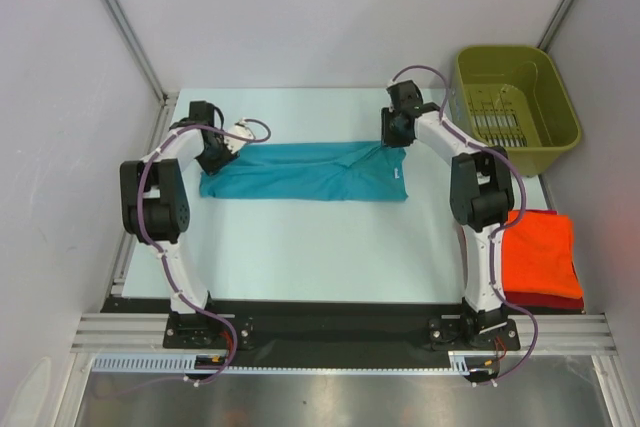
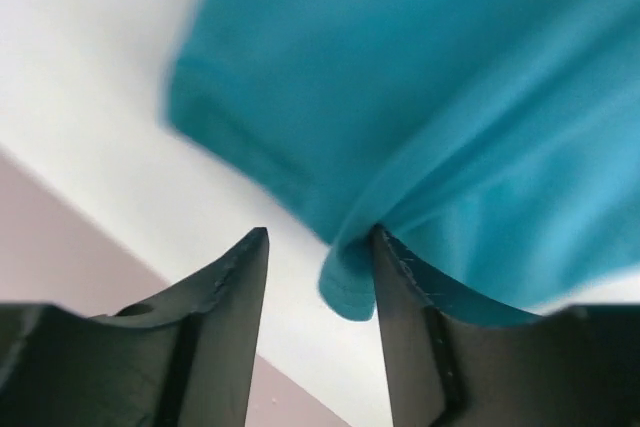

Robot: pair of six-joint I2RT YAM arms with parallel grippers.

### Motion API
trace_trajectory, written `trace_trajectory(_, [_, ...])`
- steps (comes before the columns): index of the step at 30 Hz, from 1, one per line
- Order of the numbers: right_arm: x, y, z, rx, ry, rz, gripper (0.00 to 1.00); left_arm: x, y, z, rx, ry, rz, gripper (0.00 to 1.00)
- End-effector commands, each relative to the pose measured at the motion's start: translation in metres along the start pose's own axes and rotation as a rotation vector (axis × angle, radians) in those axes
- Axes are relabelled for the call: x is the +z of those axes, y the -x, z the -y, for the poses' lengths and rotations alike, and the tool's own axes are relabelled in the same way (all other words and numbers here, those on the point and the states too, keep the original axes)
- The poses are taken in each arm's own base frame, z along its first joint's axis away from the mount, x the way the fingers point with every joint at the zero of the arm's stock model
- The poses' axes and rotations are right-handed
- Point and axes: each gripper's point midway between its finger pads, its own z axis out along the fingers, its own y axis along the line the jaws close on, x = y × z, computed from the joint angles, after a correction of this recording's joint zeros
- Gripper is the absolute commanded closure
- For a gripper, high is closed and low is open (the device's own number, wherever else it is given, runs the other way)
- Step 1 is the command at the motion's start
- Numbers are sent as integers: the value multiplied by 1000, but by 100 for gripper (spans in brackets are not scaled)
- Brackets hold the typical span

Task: Fold and stack the t-shirts
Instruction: Fold the tshirt

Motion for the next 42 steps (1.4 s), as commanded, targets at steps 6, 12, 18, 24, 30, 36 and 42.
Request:
trace_trajectory(6, [-19, 53, 40, 120, -210, 101, 40, -38, 9, -146, -372, 514, 35, 38])
trace_trajectory(12, [-92, 47, 43, 188, -149, 159, 40, -60, 7, -127, -501, 368, 138, 35])
trace_trajectory(18, [-108, -60, 33, 291, -63, -12, 39, -39, -10, -39, -539, 109, 104, 31])
trace_trajectory(24, [-77, -101, 18, 369, 0, -96, 34, -16, -22, 18, -559, -74, 78, 25])
trace_trajectory(30, [-45, -118, 13, 401, 18, -144, 38, 11, -35, 28, -579, -100, 14, 39])
trace_trajectory(36, [-37, -130, 20, 419, -2, -168, 83, 8, -36, 51, -558, -178, 12, 99])
trace_trajectory(42, [-19, -104, 43, 375, -39, -135, 99, -16, -55, 110, -504, -341, -45, 100])
